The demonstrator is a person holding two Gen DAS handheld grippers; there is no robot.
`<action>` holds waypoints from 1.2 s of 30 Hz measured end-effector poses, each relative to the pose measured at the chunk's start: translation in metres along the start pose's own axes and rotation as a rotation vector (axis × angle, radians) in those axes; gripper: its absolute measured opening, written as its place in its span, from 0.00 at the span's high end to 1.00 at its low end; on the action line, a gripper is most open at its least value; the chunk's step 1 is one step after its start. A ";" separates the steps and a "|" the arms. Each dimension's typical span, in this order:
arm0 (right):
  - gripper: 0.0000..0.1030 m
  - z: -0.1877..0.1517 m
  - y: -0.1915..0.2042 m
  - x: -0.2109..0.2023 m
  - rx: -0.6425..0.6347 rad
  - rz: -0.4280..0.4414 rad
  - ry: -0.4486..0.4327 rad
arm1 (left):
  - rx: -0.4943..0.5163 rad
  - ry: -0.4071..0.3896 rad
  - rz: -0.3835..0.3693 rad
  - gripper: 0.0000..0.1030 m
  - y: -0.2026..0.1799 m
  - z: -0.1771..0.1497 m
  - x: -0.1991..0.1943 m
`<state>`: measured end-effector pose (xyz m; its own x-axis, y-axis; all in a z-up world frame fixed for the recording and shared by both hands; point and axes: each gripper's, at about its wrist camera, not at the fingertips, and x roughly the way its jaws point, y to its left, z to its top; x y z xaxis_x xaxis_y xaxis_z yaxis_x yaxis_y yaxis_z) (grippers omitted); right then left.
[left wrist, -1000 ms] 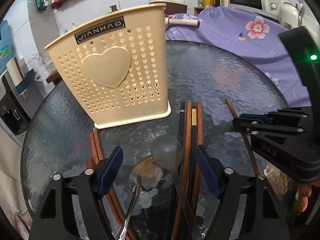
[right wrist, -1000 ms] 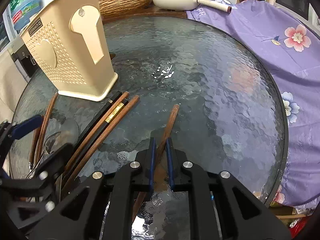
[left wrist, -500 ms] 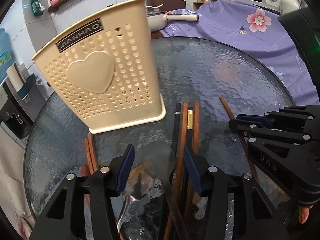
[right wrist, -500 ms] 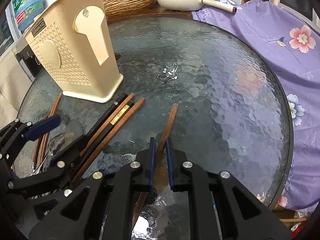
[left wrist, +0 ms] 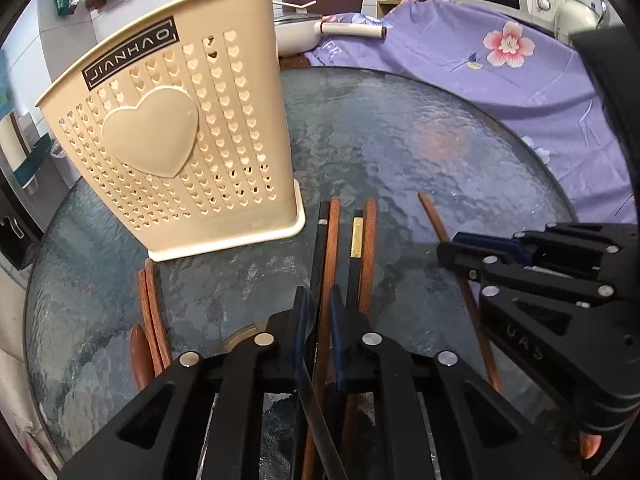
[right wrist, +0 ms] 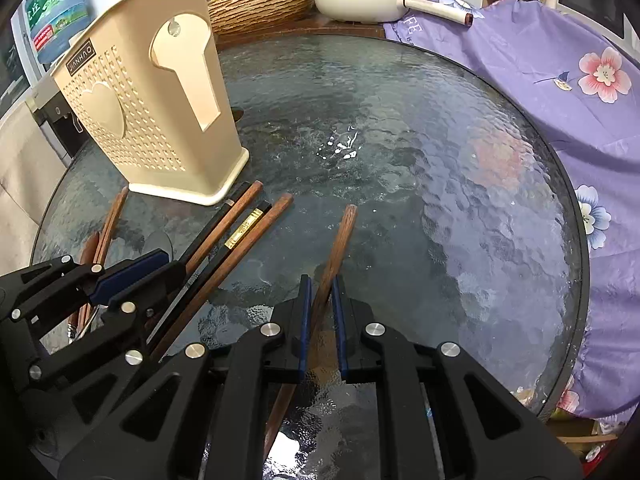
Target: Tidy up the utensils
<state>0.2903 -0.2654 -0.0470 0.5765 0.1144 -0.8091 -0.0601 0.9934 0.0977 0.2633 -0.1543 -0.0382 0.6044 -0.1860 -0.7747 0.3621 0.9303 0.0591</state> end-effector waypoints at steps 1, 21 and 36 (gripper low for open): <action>0.89 0.000 0.000 0.000 0.001 0.001 0.000 | -0.007 -0.003 -0.010 0.93 0.001 0.001 -0.001; 0.90 -0.002 -0.010 -0.016 0.010 0.060 -0.057 | -0.082 -0.088 -0.179 1.00 0.023 -0.009 -0.040; 0.90 -0.007 -0.004 -0.008 -0.010 0.071 -0.049 | -0.024 -0.044 -0.007 0.44 0.018 -0.012 -0.018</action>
<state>0.2801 -0.2703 -0.0447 0.6093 0.1843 -0.7712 -0.1105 0.9829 0.1476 0.2503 -0.1309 -0.0311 0.6324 -0.2057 -0.7468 0.3495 0.9362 0.0380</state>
